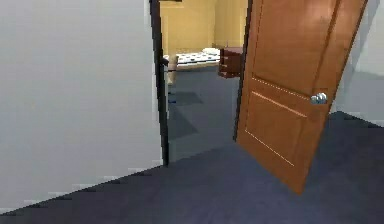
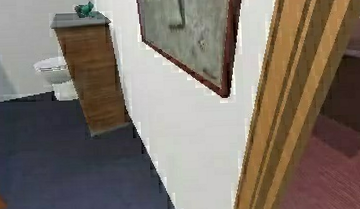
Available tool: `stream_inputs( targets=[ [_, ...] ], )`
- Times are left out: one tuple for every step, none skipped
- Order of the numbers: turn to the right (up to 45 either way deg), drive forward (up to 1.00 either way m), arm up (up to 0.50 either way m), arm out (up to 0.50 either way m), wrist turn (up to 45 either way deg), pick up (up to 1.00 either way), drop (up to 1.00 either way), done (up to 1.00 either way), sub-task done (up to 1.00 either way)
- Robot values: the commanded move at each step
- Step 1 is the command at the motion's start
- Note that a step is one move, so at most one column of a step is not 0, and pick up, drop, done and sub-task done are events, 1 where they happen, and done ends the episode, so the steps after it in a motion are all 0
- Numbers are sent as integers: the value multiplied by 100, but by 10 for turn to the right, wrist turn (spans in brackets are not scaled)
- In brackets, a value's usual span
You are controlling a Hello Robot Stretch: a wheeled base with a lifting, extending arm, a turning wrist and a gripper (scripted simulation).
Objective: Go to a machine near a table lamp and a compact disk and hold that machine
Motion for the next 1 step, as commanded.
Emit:
stream_inputs(
  targets=[
    [0, 100, 0, 0, 0, 0, 0, 0, 0]
  ],
)
